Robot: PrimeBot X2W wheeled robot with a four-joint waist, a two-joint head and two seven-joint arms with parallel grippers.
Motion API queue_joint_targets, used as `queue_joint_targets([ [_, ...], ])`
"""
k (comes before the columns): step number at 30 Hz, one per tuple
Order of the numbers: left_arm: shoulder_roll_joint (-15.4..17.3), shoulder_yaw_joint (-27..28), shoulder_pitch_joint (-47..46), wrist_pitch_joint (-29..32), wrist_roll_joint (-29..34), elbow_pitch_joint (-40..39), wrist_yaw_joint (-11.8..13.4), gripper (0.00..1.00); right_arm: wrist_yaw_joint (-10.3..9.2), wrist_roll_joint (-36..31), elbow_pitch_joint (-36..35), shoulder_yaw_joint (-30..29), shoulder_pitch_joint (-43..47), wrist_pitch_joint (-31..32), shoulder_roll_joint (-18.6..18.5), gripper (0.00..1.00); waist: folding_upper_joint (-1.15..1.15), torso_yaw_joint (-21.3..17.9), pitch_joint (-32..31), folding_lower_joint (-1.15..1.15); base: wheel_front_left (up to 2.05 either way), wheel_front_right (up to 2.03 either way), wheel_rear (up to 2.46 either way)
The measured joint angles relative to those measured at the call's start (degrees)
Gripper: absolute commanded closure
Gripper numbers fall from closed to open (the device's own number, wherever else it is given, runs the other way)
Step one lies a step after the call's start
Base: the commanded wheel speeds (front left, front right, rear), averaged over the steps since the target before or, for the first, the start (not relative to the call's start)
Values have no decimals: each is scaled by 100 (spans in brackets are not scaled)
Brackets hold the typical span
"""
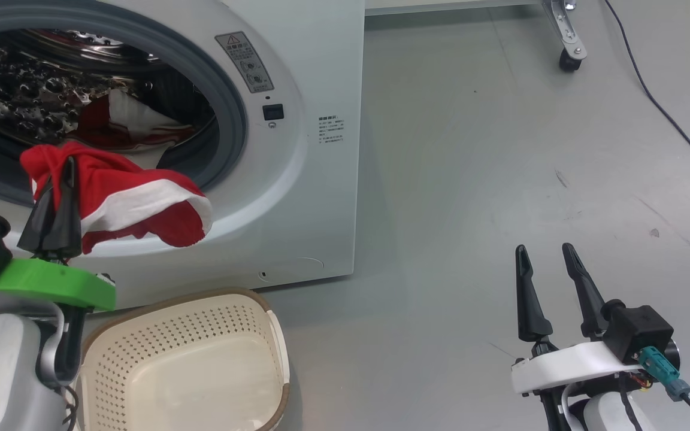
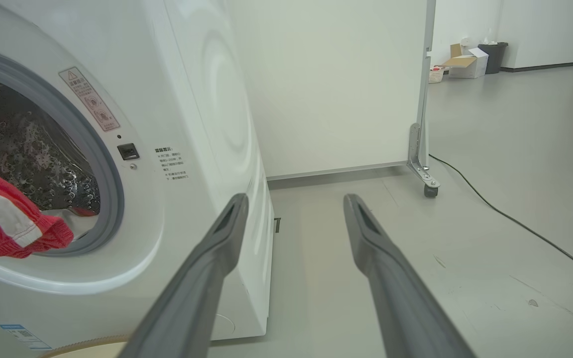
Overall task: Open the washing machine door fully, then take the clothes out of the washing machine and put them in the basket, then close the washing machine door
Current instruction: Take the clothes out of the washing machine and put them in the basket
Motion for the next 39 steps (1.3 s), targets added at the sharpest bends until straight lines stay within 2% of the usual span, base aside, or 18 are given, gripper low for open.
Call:
queue_joint_targets([
  [10,185,-242,421,59,-45,-16,0,100,3,-16,-69,30,-1,0,15,0,0,30,268,0,0,0,0],
  [20,325,-410,838,385,-96,468,-1,100,11,-90,-155,97,-31,0,52,0,0,-41,634,0,0,0,0],
  [39,628,-831,858,978,-185,1459,-1,100,-7,-311,-279,358,-418,0,86,0,0,-298,1522,0,0,0,0],
])
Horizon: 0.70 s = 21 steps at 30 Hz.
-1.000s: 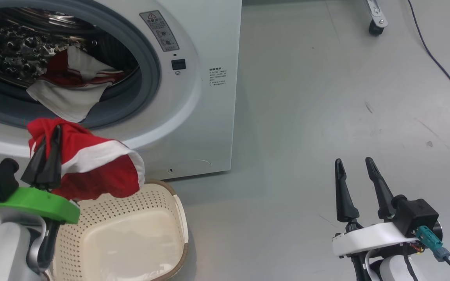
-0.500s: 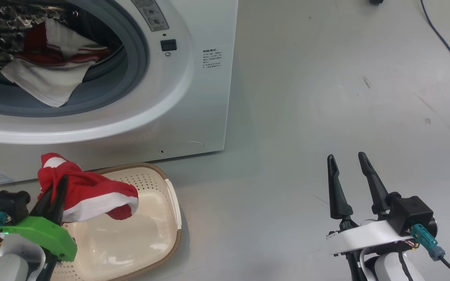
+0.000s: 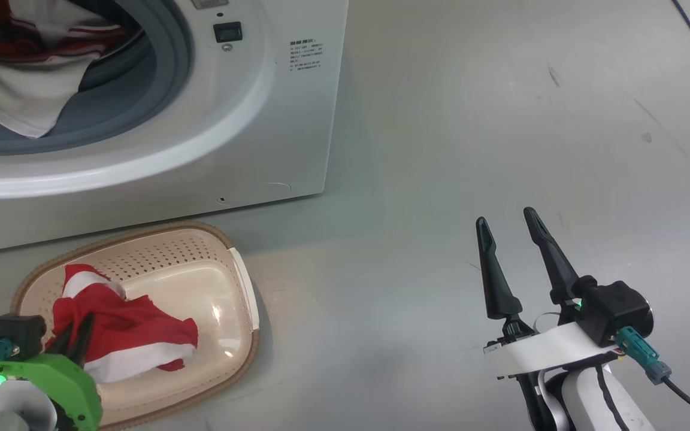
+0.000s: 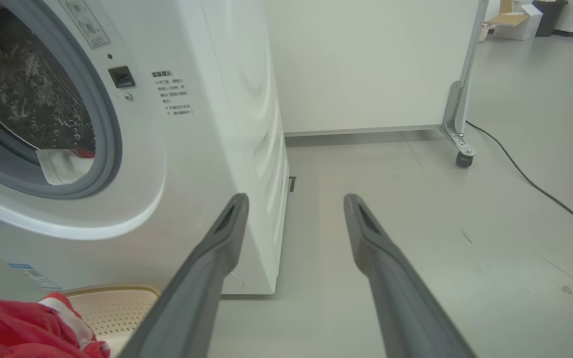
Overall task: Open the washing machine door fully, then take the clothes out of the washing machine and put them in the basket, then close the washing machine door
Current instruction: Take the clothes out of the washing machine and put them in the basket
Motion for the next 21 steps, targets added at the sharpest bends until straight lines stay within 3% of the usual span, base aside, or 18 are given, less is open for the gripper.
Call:
queue_joint_targets([
  [21,104,-307,-422,215,-221,849,-1,100,-109,-4,-109,183,-209,0,51,0,0,-511,700,0,0,0,0],
])
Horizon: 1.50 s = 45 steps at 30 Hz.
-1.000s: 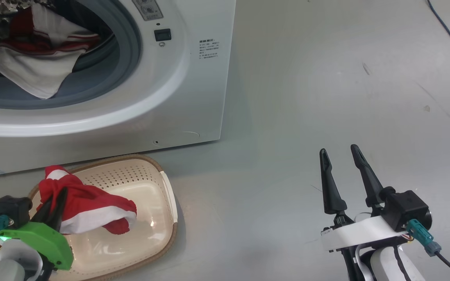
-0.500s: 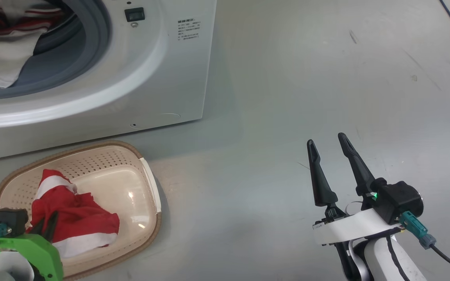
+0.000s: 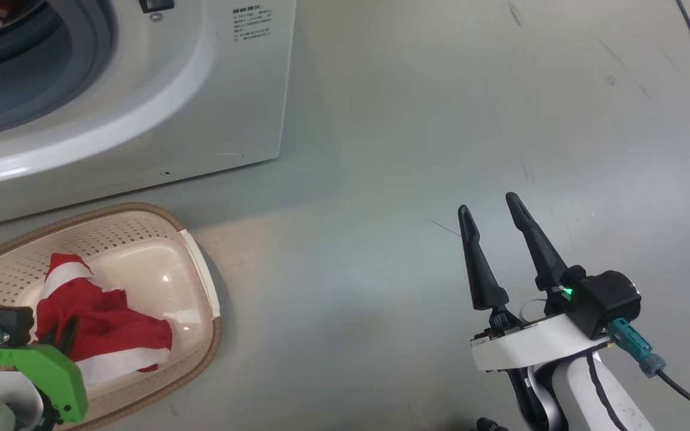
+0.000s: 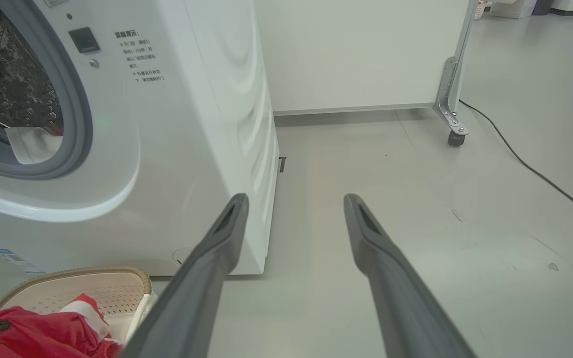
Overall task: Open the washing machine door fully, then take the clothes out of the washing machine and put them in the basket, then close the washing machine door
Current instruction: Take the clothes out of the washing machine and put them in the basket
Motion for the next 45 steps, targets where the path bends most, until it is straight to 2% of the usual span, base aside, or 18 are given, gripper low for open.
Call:
queue_joint_targets([
  [9,-22,-175,-316,-1,-59,233,0,100,-92,0,-35,0,-26,0,11,0,0,-120,215,0,0,0,0],
  [11,-67,-202,-329,78,-164,321,0,9,-97,1,-32,-2,-35,-1,13,0,0,-114,215,0,0,0,0],
  [12,-102,-279,-329,123,-203,357,0,9,-108,2,-29,-7,-44,-1,13,0,0,-105,206,0,0,0,0],
  [13,-153,-335,-329,126,-220,391,0,0,-137,8,-24,-8,-57,0,13,0,0,-95,191,0,0,0,0],
  [25,-379,-575,-342,-275,-352,495,-38,0,-136,59,203,-18,-142,0,13,0,0,88,-242,0,0,0,0],
  [34,-464,-639,-372,-877,-345,495,-40,0,-60,68,459,-213,-138,-1,11,0,0,333,-882,0,0,0,0],
  [45,-736,-714,-372,-1078,-308,108,-40,0,40,178,656,-433,160,0,-21,0,0,667,-1695,0,0,0,0],
])
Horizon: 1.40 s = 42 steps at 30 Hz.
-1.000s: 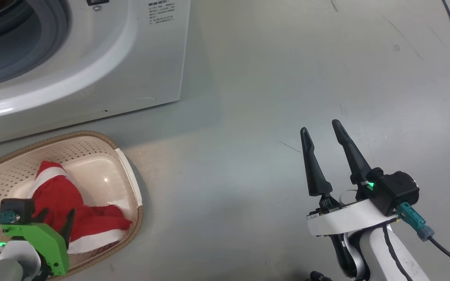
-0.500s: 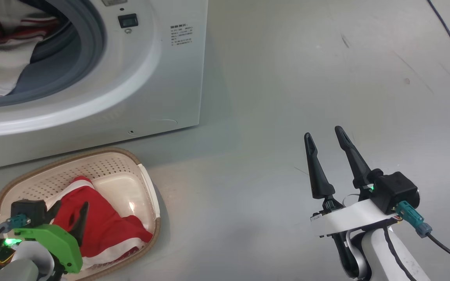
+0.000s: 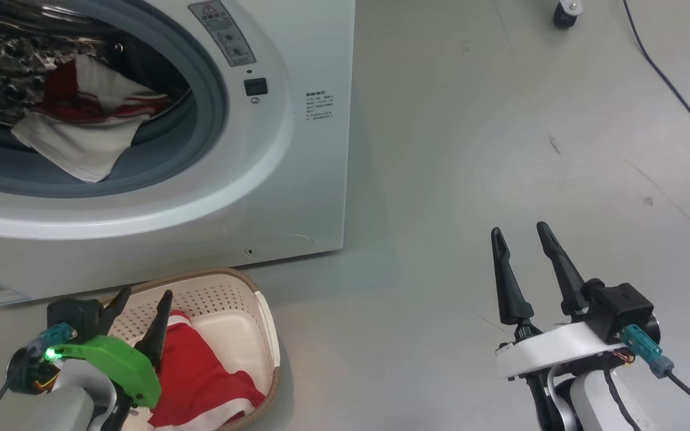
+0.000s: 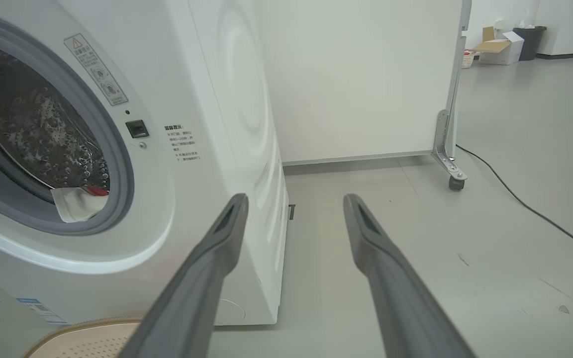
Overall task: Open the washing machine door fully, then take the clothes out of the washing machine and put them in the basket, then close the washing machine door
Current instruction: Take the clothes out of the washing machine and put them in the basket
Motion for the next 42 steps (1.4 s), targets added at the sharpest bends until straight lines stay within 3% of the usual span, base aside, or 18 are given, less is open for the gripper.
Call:
queue_joint_targets([
  [14,-174,361,95,-99,2,-617,10,0,71,71,-24,-292,350,0,-154,0,0,515,-666,0,0,0,0],
  [23,-178,751,364,-100,70,-1209,212,0,81,148,-134,-425,608,0,-214,0,0,754,-895,0,0,0,0],
  [42,-294,1257,1096,-115,566,-2139,412,0,164,147,-264,-423,692,0,-233,0,0,859,-941,0,0,0,0],
])
